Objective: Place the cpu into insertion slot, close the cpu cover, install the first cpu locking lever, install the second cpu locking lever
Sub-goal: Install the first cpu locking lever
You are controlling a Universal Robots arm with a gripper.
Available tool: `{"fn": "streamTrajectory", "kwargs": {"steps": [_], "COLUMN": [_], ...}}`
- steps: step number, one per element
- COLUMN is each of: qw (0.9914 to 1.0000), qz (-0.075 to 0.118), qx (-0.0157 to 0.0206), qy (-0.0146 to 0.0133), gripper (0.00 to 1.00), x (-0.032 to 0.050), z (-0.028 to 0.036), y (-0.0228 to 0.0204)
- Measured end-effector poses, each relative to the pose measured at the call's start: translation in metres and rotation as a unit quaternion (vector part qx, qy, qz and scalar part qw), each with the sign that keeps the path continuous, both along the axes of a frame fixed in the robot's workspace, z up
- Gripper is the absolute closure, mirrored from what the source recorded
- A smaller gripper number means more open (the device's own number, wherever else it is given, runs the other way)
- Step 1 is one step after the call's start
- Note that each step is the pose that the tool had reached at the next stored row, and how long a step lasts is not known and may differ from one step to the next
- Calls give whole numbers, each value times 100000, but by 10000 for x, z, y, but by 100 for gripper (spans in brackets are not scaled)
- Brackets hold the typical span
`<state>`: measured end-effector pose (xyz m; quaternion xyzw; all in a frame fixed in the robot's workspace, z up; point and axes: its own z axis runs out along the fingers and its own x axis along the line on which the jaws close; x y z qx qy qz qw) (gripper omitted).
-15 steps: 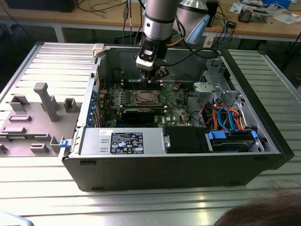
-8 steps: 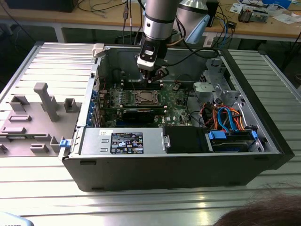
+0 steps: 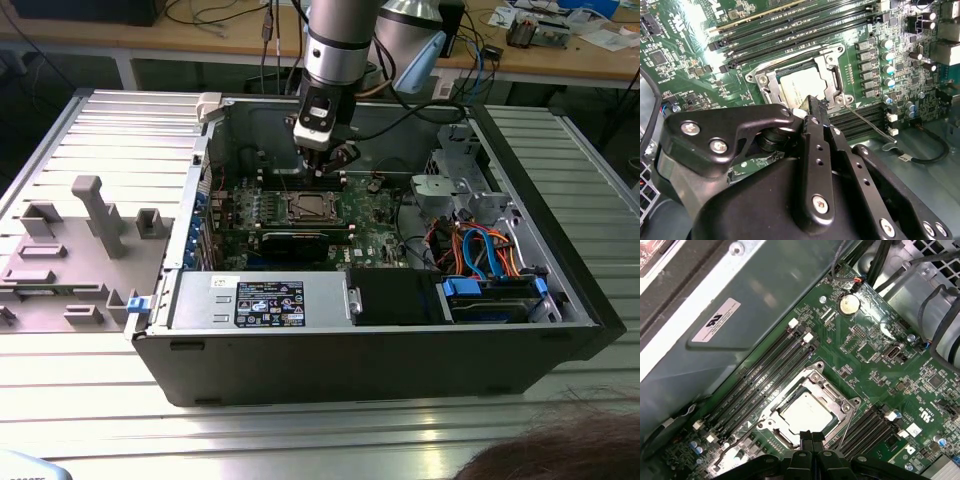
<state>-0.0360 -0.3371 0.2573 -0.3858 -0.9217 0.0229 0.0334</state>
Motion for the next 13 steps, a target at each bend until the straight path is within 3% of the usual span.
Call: {"fn": "streamTrajectory", "kwargs": {"steps": [13], "qw": [99967], "qz": [2566], "qx": [0], "qy": [0], "gripper": [89], "x": [0], "z": [0], "y": [0]}}
